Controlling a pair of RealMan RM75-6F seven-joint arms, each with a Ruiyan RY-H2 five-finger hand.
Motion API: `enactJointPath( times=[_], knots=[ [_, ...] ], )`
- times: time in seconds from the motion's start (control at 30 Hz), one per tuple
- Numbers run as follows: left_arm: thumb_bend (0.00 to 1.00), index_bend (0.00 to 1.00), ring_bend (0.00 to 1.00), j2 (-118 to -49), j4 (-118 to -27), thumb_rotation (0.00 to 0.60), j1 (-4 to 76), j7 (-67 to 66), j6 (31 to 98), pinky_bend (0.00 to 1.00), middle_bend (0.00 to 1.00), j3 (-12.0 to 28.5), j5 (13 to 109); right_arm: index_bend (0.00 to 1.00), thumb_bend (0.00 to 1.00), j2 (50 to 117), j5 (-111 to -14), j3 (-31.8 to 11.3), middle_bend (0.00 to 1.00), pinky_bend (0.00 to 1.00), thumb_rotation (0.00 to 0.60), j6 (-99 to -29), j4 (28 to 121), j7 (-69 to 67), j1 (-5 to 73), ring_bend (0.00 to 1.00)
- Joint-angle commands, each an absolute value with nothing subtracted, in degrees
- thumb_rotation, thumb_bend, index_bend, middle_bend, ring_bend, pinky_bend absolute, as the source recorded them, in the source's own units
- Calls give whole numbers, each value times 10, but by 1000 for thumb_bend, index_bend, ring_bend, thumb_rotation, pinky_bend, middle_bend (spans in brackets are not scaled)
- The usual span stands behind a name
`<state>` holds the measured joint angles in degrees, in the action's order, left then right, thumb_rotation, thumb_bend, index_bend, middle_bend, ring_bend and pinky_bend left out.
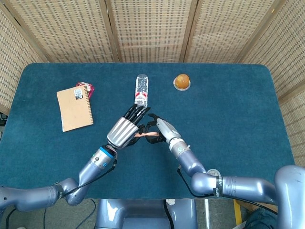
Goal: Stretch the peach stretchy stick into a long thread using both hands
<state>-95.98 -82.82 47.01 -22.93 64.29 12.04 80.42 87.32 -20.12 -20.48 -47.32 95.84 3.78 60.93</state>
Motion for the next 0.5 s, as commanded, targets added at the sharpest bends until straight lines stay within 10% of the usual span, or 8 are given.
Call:
enactJointPath(
  times=[0.03,0.5],
  knots=[
    [644,790,0,-958,-827,600,470,-227,644,0,0,120,804,747,590,872,-203,-204,140,0,600,-472,958,36,607,0],
    [647,791,0,-945,-829,600,463,-218,655,0,0,121,806,823,600,857,-211,-200,155,0,600,-466,960,26,589,0]
  ],
)
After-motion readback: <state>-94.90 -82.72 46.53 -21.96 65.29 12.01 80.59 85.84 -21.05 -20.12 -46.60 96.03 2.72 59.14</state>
